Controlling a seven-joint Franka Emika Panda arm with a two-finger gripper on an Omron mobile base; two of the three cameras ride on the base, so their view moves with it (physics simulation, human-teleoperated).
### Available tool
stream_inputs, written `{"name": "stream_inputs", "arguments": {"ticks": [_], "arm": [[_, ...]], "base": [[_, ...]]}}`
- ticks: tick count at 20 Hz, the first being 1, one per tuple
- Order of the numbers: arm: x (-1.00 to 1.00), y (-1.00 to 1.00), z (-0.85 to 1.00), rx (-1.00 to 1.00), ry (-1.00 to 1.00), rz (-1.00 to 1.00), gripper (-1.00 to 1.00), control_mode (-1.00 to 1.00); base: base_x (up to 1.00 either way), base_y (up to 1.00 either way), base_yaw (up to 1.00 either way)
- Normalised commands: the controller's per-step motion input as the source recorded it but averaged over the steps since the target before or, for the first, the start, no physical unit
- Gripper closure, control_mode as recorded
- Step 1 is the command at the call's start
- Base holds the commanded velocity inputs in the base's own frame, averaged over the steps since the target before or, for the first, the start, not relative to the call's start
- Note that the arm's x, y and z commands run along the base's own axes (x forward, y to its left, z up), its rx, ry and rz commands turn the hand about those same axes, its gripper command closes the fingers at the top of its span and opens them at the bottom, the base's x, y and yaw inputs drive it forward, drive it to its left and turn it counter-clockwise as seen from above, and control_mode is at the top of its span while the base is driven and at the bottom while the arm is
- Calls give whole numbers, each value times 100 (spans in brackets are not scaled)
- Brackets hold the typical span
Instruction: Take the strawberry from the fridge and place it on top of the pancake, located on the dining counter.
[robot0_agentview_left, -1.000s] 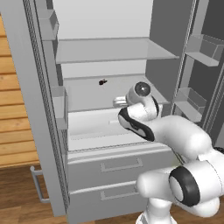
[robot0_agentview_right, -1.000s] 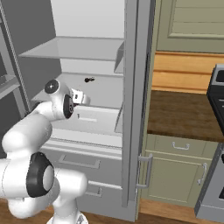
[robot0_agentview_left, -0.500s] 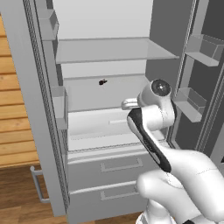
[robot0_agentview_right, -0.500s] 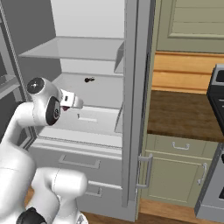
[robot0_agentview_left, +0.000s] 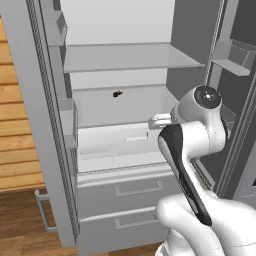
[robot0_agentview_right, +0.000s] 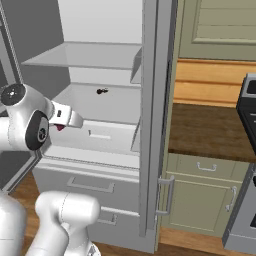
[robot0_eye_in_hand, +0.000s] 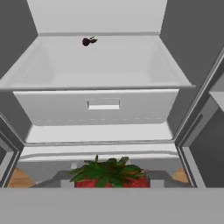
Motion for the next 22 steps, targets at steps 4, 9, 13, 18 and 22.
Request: {"name": "stream_inputs", "arguments": {"ticks": [4, 9, 13, 18, 22], "arm": [[-33, 0, 6, -2, 3, 0, 100, -100], [-18, 0, -12, -2, -3, 1, 100, -100], [0, 0, 0, 0, 0, 0, 100, 100], [0, 0, 0, 0, 0, 0, 100, 100], [0, 0, 0, 0, 0, 0, 100, 100]], "base": [[0, 0, 0], [0, 0, 0], [-100, 0, -22], [-95, 26, -43], [-28, 83, -35]]}}
